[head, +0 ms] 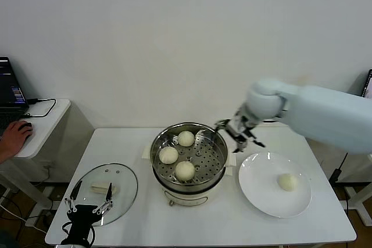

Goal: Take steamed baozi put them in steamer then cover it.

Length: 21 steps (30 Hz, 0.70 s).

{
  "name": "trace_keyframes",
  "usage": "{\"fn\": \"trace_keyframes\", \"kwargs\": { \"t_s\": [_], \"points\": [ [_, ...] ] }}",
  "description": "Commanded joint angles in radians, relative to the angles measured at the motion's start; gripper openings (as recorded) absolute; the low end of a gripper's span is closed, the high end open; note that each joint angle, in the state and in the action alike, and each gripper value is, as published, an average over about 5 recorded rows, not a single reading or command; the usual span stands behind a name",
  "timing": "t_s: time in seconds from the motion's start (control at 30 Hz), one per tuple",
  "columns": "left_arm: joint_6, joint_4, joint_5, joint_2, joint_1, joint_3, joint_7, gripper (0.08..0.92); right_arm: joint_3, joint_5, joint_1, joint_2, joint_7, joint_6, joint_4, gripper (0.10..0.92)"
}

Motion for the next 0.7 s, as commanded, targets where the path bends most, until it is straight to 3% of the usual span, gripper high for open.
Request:
{"fn": "trace_keyframes", "kwargs": {
  "t_s": [0.03, 0.37, 0.7],
  "points": [
    [-0.001, 0.006, 0.001, 0.005, -0.004, 0.004, 0.001, 0.823, 0.197, -0.106, -0.254, -0.34, -0.013, -0.115, -0.006, 0.823],
    [0.002, -0.002, 0.012, 0.004, 0.004, 0.005, 0.003, 0.823, 0.604, -0.249, -0.765, -0.345, -0.002, -0.067, -0.126, 0.823],
    [0.004, -0.002, 0.018, 0.002, 0.01, -0.001, 0.005, 0.823, 0.668, -0.292, -0.858, -0.259, 0.021, -0.061, -0.248, 0.823]
  ]
}}
